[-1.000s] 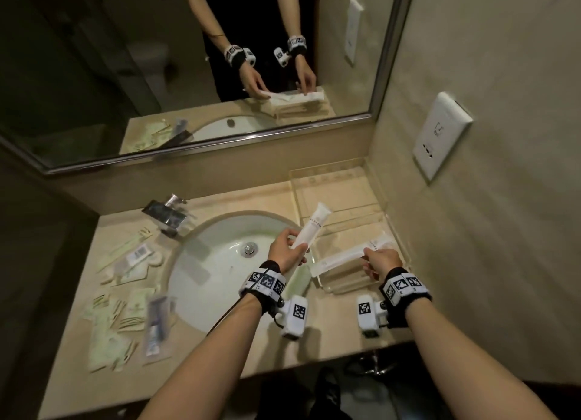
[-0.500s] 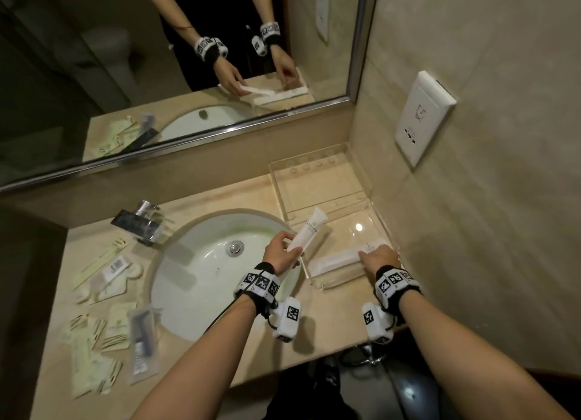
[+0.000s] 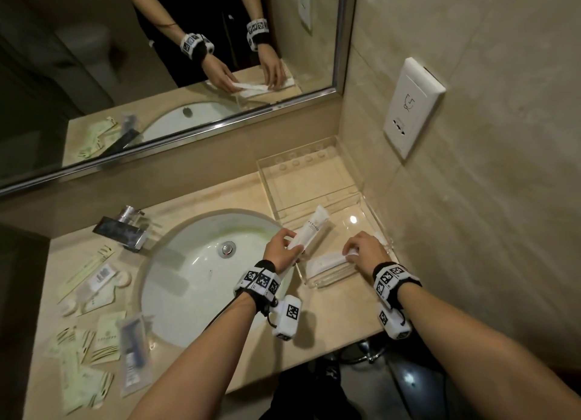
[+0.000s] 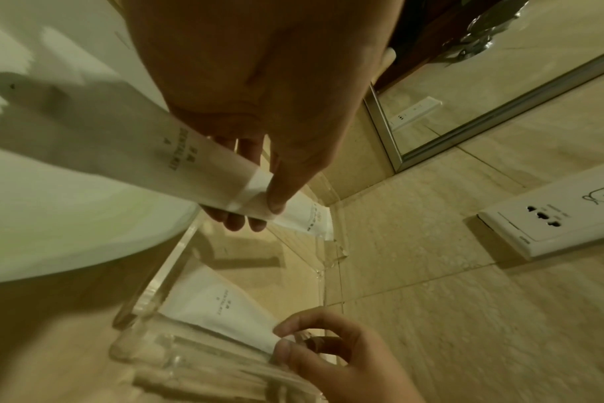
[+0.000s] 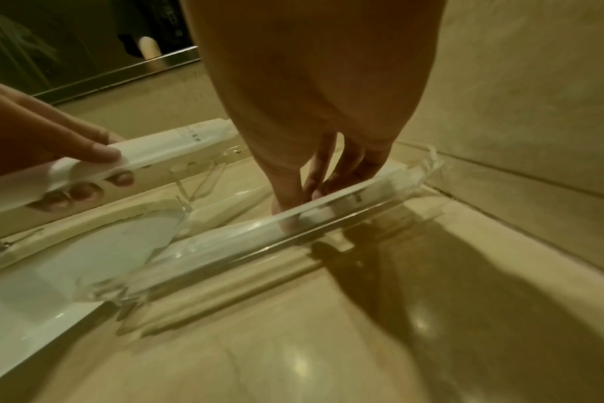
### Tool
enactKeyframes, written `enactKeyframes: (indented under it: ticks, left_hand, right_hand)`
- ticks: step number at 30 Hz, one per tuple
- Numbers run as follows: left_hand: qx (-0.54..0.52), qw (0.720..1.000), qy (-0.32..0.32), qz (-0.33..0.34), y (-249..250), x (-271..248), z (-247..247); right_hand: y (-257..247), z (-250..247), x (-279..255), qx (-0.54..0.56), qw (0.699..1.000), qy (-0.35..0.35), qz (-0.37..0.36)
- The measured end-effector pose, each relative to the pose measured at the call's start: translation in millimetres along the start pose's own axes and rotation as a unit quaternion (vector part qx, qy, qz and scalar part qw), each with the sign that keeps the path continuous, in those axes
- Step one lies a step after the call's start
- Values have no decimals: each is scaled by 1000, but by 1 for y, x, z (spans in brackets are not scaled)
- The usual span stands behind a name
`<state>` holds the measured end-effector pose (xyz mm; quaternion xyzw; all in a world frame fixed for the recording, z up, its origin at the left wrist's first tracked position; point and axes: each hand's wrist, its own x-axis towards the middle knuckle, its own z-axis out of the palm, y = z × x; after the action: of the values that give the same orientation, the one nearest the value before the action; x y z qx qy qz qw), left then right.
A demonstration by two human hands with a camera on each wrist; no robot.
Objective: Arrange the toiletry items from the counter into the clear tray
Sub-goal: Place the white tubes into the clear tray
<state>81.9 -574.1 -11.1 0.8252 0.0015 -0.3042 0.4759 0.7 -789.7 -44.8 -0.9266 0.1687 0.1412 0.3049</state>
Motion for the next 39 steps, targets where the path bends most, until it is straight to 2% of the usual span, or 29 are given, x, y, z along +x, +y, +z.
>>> enactKeyframes:
  ticks: [4,7,10,13,15,19,22,24,26,28,32,36,39]
  left_hand:
    - [2,1000,-9,1,3,3,5]
    - [3,1000,-24,3,9,5,9]
    - [14,999,-40,18,14,10,14]
    - [16,996,-87,29,22,10,23]
    - [21,994,-102,37,27,10,30]
    - [98,991,-91,27,25,13,45]
    - [159,984,-78,20,17,13,54]
    - [177,982,-66,22,12,13,59]
    - [191,980,-58,26,9,12,63]
    - [203,977,-49,38,6,12,66]
    - [216,974,-38,52,4,13,64]
    - [235,969,-59,47,1,11,62]
    - [245,967,-54,49,-1,11,61]
  right_hand:
    - [3,-3,1,21,1000,-1,12]
    - [-2,-7,3,124,990,43,47]
    - [-17,-20,4,286,950,99,82]
    - [-25,-30,11,436,888,70,130]
    - [-24,-31,15,451,878,80,136]
    - [-10,-35,13,316,924,156,150]
    - [2,-33,9,216,948,148,180]
    - [5,-30,5,111,973,127,158]
    - [5,-26,0,-21,988,115,102]
    - [3,-24,-2,-114,987,107,41]
    - [4,-20,1,-198,979,46,-16]
    - [8,-19,2,-269,963,23,-25]
    - [10,-22,4,-245,970,4,-11]
